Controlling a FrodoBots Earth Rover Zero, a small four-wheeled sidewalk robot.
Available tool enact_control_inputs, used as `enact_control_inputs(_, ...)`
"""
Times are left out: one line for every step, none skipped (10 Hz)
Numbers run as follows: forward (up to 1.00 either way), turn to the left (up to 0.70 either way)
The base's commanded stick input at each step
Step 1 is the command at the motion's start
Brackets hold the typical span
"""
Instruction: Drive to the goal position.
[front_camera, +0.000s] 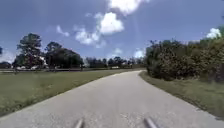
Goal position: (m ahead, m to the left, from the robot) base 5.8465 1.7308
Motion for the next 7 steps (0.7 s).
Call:
enact_control_inputs(0.5, 0.0)
enact_control_inputs(0.5, 0.0)
enact_control_inputs(0.5, 0.0)
enact_control_inputs(0.5, 0.0)
enact_control_inputs(0.5, 0.0)
enact_control_inputs(0.5, 0.0)
enact_control_inputs(0.5, 0.0)
